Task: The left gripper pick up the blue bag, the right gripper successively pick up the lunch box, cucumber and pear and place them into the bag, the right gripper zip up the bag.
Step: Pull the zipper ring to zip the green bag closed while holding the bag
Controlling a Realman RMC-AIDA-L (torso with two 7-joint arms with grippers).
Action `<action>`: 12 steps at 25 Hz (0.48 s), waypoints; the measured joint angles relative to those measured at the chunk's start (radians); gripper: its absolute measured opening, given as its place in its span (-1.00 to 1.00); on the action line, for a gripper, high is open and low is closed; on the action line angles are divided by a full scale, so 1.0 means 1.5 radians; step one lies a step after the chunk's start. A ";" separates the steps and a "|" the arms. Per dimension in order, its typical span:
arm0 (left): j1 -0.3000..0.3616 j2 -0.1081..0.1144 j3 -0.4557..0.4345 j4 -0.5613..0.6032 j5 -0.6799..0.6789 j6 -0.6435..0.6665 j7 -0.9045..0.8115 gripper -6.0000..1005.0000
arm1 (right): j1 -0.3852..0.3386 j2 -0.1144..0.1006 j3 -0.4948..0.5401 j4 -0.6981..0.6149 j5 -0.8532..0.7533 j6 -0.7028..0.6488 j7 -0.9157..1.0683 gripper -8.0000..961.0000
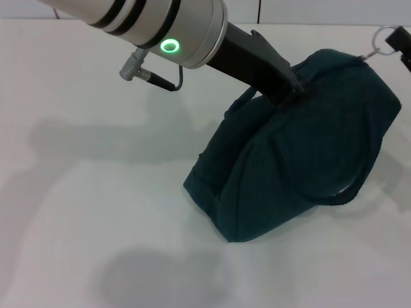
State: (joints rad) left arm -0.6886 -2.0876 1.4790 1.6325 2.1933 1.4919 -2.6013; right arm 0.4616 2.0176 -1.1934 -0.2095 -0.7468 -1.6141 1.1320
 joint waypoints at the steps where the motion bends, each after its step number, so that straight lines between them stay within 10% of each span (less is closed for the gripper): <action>1: 0.001 0.000 -0.001 0.002 -0.006 0.001 0.003 -0.84 | -0.004 0.000 0.001 0.002 0.006 0.008 0.002 -0.96; 12: 0.012 0.000 -0.037 0.005 -0.068 -0.001 0.036 -0.85 | -0.018 -0.001 0.003 0.036 0.025 0.103 0.026 -0.96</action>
State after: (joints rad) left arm -0.6702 -2.0869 1.4235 1.6398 2.0919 1.4911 -2.5472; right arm 0.4350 2.0156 -1.1883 -0.1550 -0.7085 -1.4599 1.1709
